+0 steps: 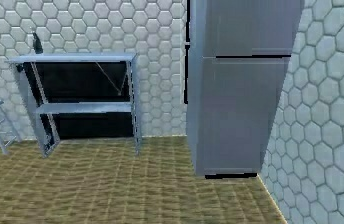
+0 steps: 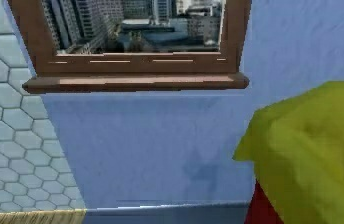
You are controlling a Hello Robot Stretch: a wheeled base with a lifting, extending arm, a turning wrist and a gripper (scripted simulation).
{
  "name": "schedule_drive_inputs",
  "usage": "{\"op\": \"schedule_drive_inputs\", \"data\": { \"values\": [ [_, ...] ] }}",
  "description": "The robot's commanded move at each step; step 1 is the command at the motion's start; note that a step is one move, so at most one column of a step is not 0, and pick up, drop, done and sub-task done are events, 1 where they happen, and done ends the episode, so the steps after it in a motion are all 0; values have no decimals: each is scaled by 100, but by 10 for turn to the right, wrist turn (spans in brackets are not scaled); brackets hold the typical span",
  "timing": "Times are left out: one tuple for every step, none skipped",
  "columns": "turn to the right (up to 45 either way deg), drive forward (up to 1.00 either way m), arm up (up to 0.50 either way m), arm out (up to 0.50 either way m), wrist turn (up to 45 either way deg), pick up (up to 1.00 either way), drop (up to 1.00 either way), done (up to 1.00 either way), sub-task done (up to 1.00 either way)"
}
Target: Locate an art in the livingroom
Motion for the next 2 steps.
{"op": "schedule_drive_inputs", "data": {
  "values": [
    [0,10,0,0,0,0,0,0,0],
    [-450,0,0,0,0,0,0,0,0]
  ]
}}
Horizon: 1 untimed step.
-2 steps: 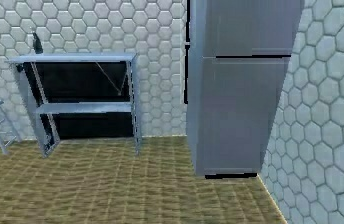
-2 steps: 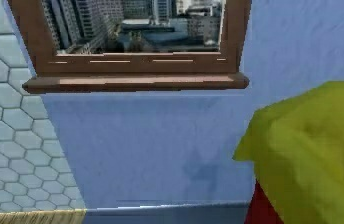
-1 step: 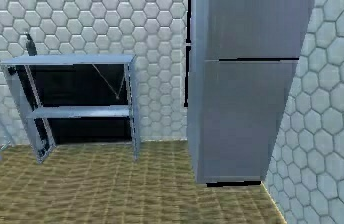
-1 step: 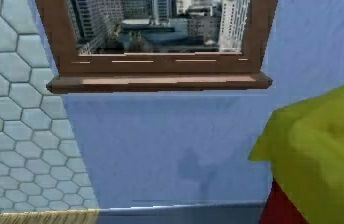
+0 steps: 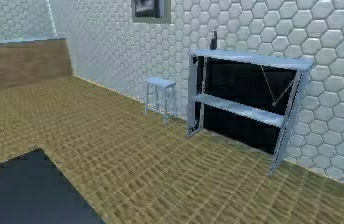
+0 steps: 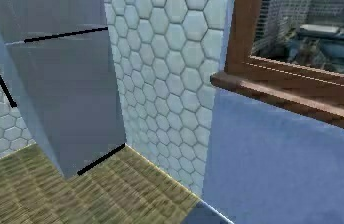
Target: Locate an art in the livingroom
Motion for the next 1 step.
{"op": "schedule_drive_inputs", "data": {
  "values": [
    [-420,0,0,0,0,0,0,0,0]
  ]
}}
